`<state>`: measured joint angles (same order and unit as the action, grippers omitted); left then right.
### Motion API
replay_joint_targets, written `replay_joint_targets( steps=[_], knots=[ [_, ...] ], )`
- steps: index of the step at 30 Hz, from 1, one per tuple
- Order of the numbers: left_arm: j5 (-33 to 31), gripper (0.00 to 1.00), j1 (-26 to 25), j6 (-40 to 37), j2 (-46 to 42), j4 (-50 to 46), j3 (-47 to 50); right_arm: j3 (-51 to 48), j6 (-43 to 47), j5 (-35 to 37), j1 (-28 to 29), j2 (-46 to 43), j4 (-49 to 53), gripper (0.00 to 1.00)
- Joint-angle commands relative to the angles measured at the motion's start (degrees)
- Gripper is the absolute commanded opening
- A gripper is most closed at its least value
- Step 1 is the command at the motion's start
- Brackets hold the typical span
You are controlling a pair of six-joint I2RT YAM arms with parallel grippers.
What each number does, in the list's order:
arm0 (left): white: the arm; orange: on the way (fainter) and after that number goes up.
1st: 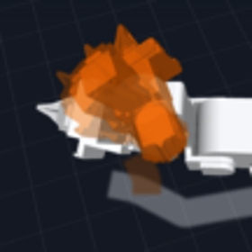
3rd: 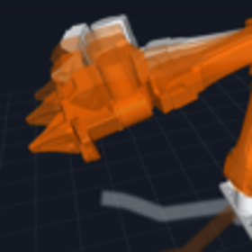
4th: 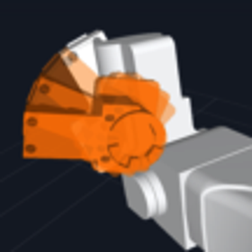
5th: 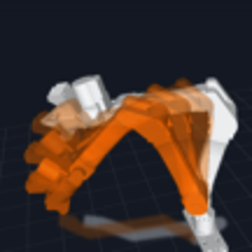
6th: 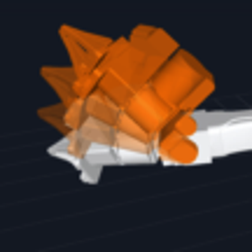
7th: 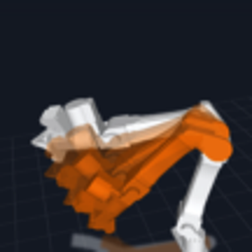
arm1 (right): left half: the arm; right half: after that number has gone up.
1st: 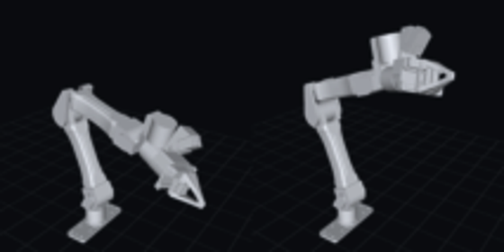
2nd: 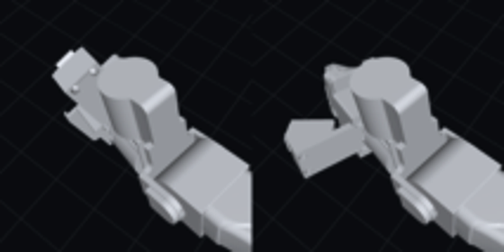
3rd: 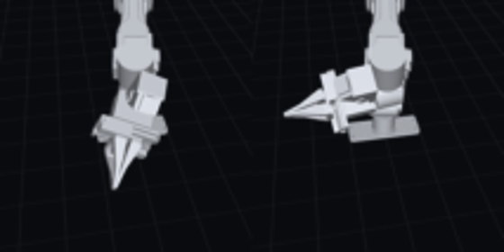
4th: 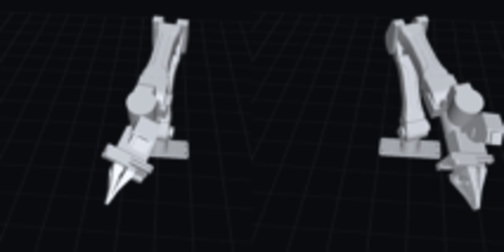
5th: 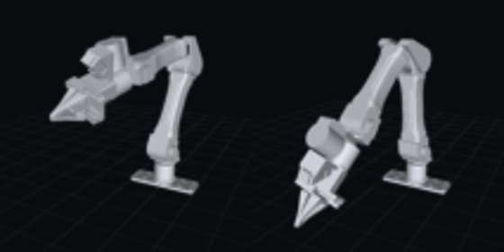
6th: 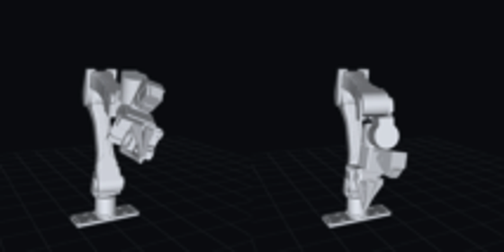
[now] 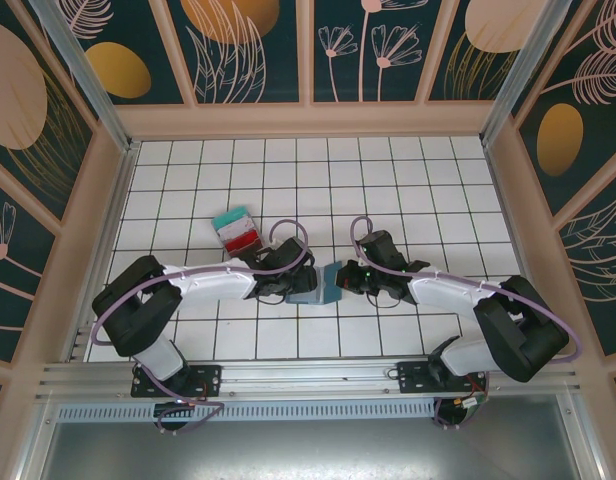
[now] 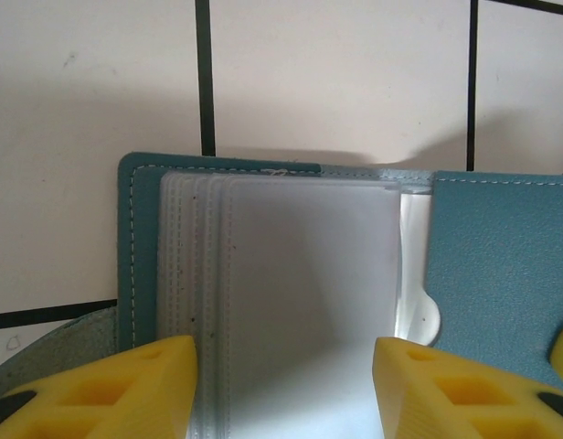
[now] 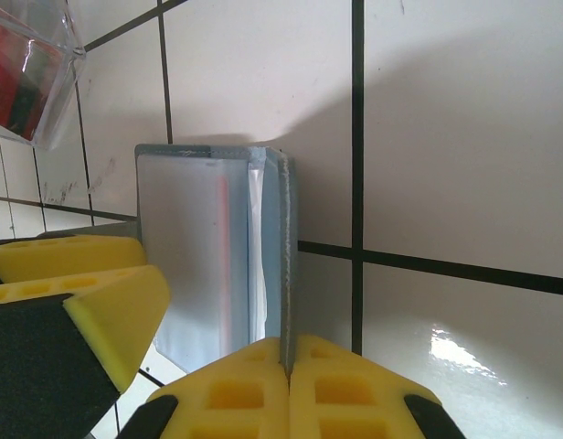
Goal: Take the credit cards out of the card holder
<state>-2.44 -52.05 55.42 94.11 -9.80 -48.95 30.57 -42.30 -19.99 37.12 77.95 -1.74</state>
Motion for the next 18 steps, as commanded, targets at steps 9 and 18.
replay_joint_targets(
  steps=[9, 18],
  knots=[
    [4.35, 0.54, 0.41, -2.44, 0.67, 2.95, -0.17, -0.77, -0.2, -0.49, 0.41, 1.14, -1.93, 0.0],
    [9.72, 0.53, 0.42, -5.36, 0.82, 5.89, -2.1, -0.72, -0.15, -0.4, 0.32, 1.86, -2.38, 0.0]
  ],
)
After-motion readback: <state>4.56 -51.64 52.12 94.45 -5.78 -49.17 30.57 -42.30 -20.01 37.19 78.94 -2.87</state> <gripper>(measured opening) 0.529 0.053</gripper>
